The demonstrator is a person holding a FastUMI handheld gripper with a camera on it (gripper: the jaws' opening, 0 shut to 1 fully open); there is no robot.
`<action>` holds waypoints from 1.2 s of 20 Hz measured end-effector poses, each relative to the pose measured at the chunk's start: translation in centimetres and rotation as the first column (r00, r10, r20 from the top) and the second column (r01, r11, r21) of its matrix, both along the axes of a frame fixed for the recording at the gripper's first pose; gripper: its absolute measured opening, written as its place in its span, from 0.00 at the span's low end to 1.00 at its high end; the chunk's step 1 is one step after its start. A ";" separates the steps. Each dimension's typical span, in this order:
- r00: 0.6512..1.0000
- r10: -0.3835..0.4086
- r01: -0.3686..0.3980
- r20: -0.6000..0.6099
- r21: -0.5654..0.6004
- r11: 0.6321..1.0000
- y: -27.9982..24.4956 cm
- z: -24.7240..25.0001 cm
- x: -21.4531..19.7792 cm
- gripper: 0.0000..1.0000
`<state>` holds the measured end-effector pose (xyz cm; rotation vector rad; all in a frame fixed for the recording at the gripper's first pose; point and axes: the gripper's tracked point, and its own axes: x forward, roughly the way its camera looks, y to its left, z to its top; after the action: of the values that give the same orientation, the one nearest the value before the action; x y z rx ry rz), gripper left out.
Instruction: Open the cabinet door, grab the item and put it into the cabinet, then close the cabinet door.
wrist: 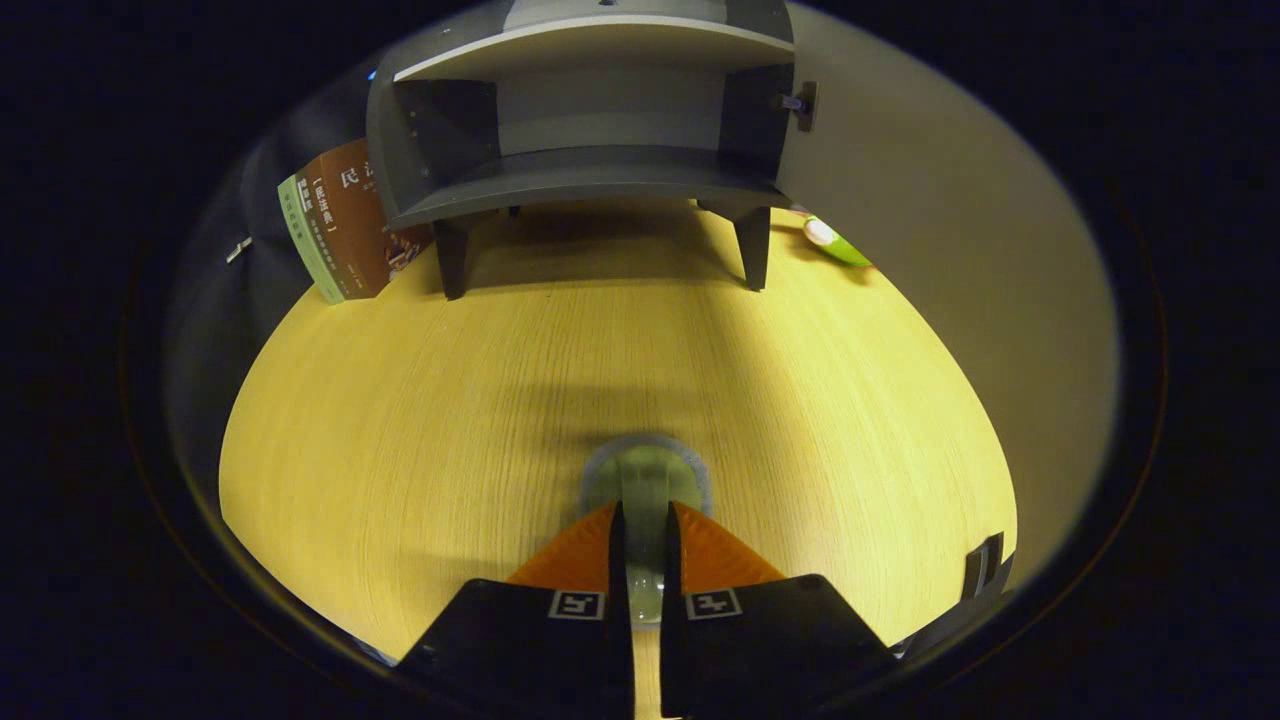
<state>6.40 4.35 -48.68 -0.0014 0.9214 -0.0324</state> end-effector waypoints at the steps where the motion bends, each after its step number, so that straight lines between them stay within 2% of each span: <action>1: 1.000 -0.011 0.011 0.003 0.009 1.000 -0.1 0.5 -0.1 0.15; 6: 0.997 -0.018 0.016 0.071 0.019 1.000 -0.3 5.6 0.1 0.15; 15: 0.958 0.003 -0.014 0.285 0.035 0.999 0.3 21.6 2.9 0.14; 20: 0.925 -0.003 -0.027 0.381 0.073 0.997 1.0 31.3 5.9 0.14; 24: 0.899 0.020 -0.054 0.437 0.066 0.996 2.2 36.0 10.2 0.14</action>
<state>16.55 6.50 -12.66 0.0577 0.4709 0.0376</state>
